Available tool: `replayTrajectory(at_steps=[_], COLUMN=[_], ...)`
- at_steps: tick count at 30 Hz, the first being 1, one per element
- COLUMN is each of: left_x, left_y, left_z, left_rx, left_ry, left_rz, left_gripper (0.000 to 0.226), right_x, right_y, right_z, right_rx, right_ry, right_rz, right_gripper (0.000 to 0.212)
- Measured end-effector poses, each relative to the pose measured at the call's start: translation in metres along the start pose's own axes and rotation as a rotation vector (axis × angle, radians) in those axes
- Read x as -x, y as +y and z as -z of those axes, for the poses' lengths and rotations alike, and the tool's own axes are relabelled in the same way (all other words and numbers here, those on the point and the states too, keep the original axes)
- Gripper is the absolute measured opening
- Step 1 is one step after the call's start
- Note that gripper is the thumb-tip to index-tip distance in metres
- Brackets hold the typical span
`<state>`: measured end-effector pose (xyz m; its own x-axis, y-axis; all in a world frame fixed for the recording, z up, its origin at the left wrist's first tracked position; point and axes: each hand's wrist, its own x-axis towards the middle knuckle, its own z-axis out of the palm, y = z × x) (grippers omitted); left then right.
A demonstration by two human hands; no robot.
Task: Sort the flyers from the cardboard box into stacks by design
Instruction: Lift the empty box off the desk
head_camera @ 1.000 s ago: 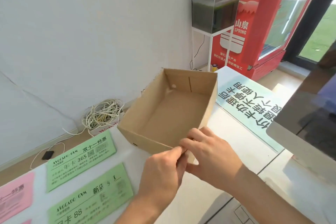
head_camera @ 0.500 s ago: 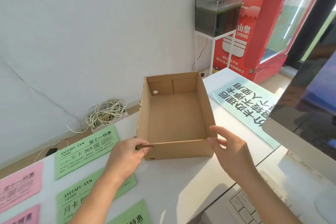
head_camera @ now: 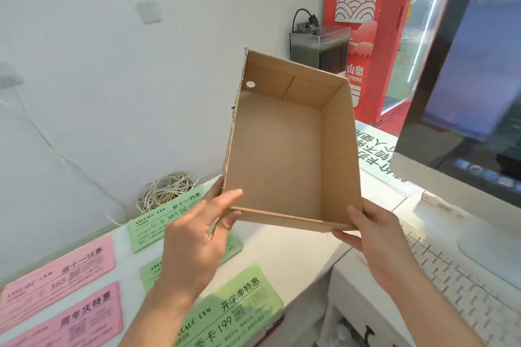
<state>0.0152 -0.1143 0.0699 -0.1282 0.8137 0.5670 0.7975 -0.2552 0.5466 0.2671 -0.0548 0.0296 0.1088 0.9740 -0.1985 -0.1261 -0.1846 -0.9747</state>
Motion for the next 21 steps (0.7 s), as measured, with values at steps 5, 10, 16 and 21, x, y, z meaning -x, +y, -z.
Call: replayTrajectory(at_steps=[5,10,16,21], left_x=[0.074,0.149,0.235,0.31], left_y=[0.019,0.033,0.062,0.099], left_z=[0.05,0.082,0.115,0.14], left_rx=[0.424,0.311,0.352,0.268], left_ry=[-0.089,-0.316,-0.523,-0.558], left_rz=[0.258,0.335,0.427,0.5], left_gripper=[0.046,0.05,0.038,0.053], right_x=[0.117,0.228,0.335,0.402], right_y=[0.018,0.012,-0.01,-0.005], right_z=[0.0,0.031,0.069,0.097], right_rx=[0.01,0.216,0.667,0.795], right_ry=[0.13,0.166,0.103,0.14], right_rz=[0.05,0.126,0.206,0.176], right_gripper=[0.031,0.036,0.03,0.014])
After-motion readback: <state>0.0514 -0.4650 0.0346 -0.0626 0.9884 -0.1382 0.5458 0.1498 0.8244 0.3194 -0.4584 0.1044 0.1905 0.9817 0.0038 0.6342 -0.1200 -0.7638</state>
